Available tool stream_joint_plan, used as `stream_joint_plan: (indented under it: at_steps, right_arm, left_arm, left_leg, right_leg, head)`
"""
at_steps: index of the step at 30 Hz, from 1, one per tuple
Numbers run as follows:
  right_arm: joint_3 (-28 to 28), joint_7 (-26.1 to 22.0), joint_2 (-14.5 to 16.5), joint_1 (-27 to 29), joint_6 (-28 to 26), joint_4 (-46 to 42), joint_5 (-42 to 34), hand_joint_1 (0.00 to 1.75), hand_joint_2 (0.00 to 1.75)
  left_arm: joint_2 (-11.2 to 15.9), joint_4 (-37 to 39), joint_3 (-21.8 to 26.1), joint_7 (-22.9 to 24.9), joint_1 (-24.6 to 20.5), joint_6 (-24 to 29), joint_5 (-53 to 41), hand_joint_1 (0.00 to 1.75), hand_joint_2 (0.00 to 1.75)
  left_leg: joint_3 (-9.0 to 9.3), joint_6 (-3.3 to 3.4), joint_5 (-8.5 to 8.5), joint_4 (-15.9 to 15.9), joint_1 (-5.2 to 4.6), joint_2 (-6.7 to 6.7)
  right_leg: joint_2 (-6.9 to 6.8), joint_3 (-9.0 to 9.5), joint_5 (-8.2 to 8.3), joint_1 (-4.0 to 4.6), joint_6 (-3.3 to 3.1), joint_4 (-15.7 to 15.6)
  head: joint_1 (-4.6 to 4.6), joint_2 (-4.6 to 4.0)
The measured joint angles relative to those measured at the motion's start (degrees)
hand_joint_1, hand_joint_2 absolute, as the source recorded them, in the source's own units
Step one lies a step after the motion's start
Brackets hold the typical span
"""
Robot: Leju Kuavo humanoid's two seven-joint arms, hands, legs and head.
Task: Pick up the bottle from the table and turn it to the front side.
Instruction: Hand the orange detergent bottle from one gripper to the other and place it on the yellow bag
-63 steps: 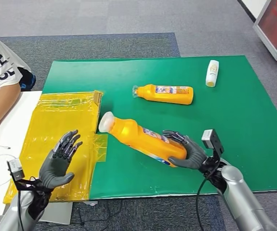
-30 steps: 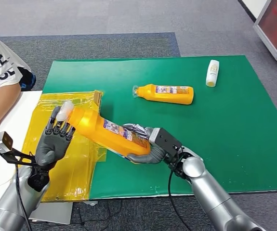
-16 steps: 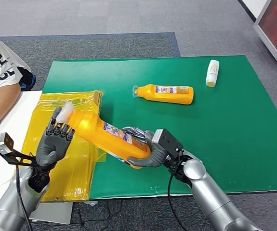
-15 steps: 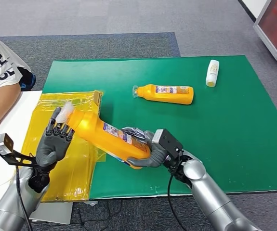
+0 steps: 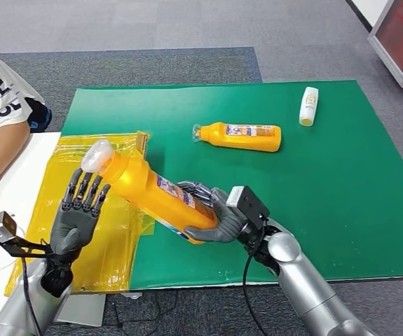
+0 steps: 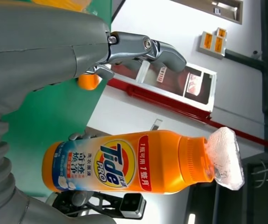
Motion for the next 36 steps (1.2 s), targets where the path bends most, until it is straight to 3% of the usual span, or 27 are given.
stream_joint_plan:
  at_steps: [11,22,36]
  right_arm:
    - [0.17,0.43,0.00,0.37,-2.73,-1.17,5.00,1.75,1.75]
    - [3.18,-1.49,1.32,-0.12,-8.80,-2.27,19.42,1.75,1.75]
    - [4.85,-1.50,2.85,-0.19,-9.82,-2.76,21.17,1.75,1.75]
  left_arm:
    - [-1.12,0.07,1.13,1.67,-0.15,-0.77,-3.54,0.00,1.75]
    - [-0.86,2.14,-1.90,5.48,-3.78,-0.87,-3.62,0.00,1.75]
    - [0.25,3.72,-4.76,6.25,-5.41,0.24,-1.86,0.00,1.75]
  left_leg:
    - [0.00,0.00,0.00,0.00,0.00,0.00]
    - [0.00,0.00,0.01,0.00,0.00,0.00]
    - [-0.01,0.00,0.01,0.00,0.00,0.00]
  right_leg:
    - [0.00,0.00,0.00,0.00,0.00,0.00]
    - [0.00,0.01,0.01,0.00,-0.01,0.01]
    - [-0.01,0.01,0.01,0.00,-0.01,0.01]
  head:
    - [0.00,0.01]
    - [0.00,0.01]
    - [0.00,0.01]
